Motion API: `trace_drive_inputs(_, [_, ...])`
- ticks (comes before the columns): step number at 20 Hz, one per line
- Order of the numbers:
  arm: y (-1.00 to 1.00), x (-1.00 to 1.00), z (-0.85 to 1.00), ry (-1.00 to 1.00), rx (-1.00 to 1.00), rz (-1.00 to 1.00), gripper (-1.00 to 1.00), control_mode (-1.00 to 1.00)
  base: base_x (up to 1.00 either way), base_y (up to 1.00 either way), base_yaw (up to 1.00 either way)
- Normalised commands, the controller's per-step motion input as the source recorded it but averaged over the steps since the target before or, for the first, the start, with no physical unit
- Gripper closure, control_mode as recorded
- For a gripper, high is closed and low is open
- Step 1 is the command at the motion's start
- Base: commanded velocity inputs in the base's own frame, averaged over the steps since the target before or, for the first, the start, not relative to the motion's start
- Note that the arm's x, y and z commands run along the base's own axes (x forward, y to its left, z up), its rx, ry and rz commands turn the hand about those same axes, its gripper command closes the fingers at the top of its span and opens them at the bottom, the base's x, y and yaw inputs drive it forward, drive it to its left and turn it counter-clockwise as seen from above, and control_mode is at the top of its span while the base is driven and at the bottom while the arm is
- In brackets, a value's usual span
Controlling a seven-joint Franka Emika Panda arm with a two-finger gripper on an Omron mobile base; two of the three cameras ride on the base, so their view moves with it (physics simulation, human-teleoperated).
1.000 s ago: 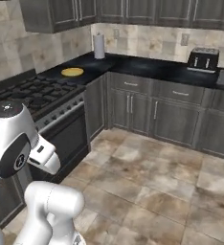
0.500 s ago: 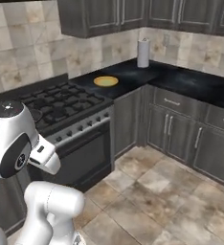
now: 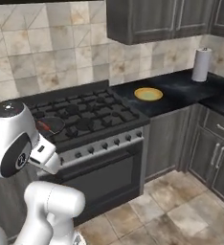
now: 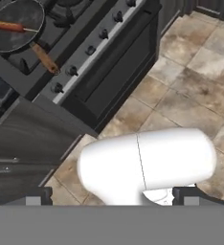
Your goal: Place the cold items (banana and garlic) from the fridge in one tupperware on the dining counter. Place the warm items (hot dog and kebab skewer) in the stove area in another tupperware.
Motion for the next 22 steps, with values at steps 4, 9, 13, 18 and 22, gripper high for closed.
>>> trace_drive_inputs(4, [0.0, 0.0, 0.0, 0.0, 0.0, 0.0, -1.0, 1.0, 0.09, 0.0, 0.61])
trace_drive_inputs(9, [0.0, 0.0, 0.0, 0.0, 0.0, 0.0, -1.0, 1.0, 0.29, -0.14, 0.47])
trace_drive_inputs(13, [0.0, 0.0, 0.0, 0.0, 0.0, 0.0, -1.0, 1.0, 0.5, -0.22, 0.38])
trace_drive_inputs(18, [0.0, 0.0, 0.0, 0.0, 0.0, 0.0, -1.0, 1.0, 0.56, -0.26, 0.34])
trace_drive_inputs(22, [0.0, 0.0, 0.0, 0.0, 0.0, 0.0, -1.0, 1.0, 0.51, -0.32, 0.29])
